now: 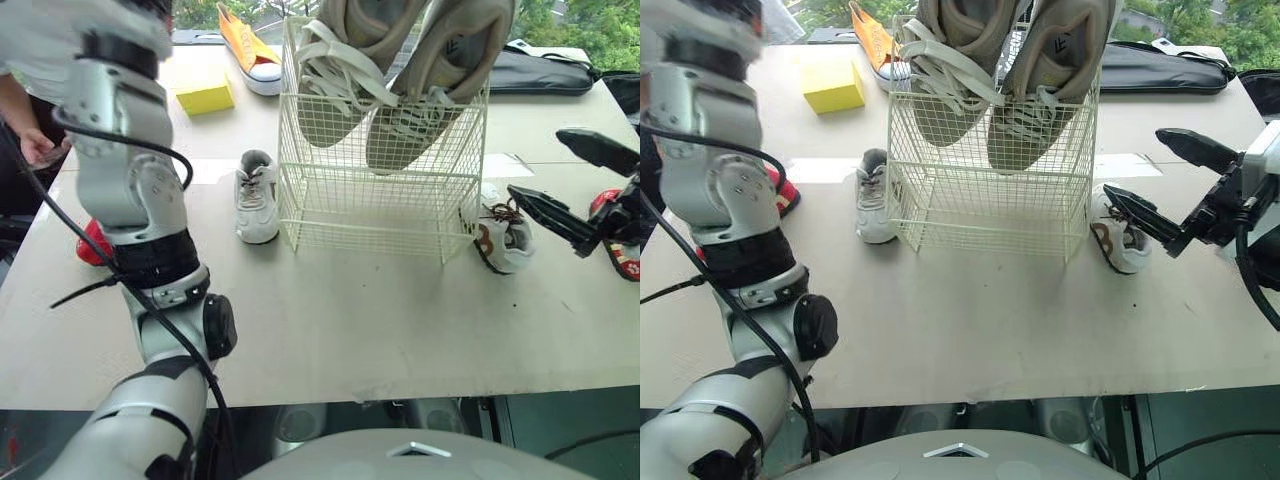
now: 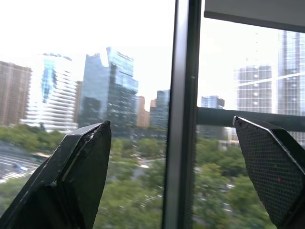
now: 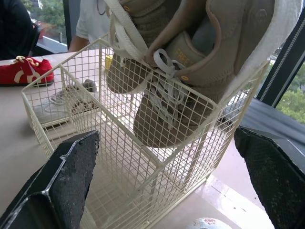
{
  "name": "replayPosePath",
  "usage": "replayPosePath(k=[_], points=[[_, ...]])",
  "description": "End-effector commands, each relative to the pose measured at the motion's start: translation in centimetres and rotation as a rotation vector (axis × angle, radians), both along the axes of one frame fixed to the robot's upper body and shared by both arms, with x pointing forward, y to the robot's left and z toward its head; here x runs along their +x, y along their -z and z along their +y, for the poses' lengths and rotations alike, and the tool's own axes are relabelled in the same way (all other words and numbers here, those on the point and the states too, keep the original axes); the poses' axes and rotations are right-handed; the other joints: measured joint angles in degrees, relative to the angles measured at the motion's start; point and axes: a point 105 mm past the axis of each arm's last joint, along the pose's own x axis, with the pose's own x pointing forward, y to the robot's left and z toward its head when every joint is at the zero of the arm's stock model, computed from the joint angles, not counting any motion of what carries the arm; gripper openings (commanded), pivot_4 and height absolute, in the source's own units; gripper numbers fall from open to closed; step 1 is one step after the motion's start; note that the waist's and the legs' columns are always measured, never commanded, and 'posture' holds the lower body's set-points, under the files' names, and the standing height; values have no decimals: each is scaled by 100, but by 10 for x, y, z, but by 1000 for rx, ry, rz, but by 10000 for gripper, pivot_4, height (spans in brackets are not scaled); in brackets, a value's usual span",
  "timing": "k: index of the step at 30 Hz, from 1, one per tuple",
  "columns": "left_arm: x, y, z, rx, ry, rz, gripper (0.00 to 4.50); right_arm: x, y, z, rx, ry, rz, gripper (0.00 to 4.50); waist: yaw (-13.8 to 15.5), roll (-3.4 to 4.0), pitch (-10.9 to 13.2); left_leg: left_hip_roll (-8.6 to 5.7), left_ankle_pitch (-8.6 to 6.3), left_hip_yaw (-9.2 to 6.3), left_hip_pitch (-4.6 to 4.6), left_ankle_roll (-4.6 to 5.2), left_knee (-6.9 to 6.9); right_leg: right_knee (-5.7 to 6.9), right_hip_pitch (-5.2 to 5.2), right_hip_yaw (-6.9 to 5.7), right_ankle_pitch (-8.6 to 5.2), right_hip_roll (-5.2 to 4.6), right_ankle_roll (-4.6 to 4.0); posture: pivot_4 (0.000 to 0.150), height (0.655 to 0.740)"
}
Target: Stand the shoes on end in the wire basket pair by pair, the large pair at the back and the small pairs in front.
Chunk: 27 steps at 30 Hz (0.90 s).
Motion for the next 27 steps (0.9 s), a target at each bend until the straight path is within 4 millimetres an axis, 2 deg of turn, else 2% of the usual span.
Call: replayPosePath(k=[1, 3, 5, 8, 12, 14, 17, 22, 27], points=[[-37, 21, -34, 208, 404, 154, 44475, 0, 4, -18, -35, 78, -3, 45000, -41, 0, 0, 2, 0, -3, -4, -1, 0, 1, -4, -5, -1, -2, 1, 1500, 7400], [-69, 54, -43, 361, 615, 348, 44475, -1, 24, -32, -108, 161, 83, 45000, -71, 1, 0, 8, 2, -7, -19, -6, -2, 2, -19, -12, -4, -4, 3, 1500, 7400], [-95, 78, -43, 467, 730, 498, 44475, -9, 44, -45, -154, 214, 163, 45000, -85, 1, 1, 12, 10, -16, -57, -20, 0, 6, -56, -19, -4, -6, 3, 1500, 7400], [-116, 99, -47, 573, 804, 589, 44475, -22, 59, -58, -153, 245, 236, 45000, -55, 4, 3, 10, 8, -16, -63, -17, 1, 10, -64, -20, -6, -9, 2, 1500, 7400], [-140, 123, -67, 642, 952, 655, 44475, -37, 81, -65, -120, 266, 338, 45000, -25, 5, 4, 3, 0, -7, -38, -2, 5, 8, -38, -15, -15, -8, -11, 1500, 7400], [-145, 133, -78, 681, 980, 652, 44475, -41, 89, -66, -96, 282, 375, 45000, -25, 4, 5, 3, 0, -7, -17, -2, 7, 9, -18, -13, -28, -6, 1, 1500, 7400], [-147, 143, -81, 716, 992, 649, 44475, -42, 98, -64, -71, 305, 408, 45000, -69, 6, 5, 3, 0, 9, 10, -2, 4, 12, -2, 6, -29, -1, -1, 1500, 7400], [-139, 152, -88, 747, 1015, 619, 44475, -29, 120, -50, 16, 389, 435, 45000, -90, 6, 5, 5, -1, 9, 22, -1, -5, 12, 0, 12, -26, 8, -7, 1500, 7400], [-132, 152, -91, 757, 1014, 580, 44475, -29, 122, -40, 44, 396, 423, 45000, -59, 18, 10, 2, -1, 16, 15, 0, -5, 7, -3, 18, -18, 4, -14, 1500, 7400]])
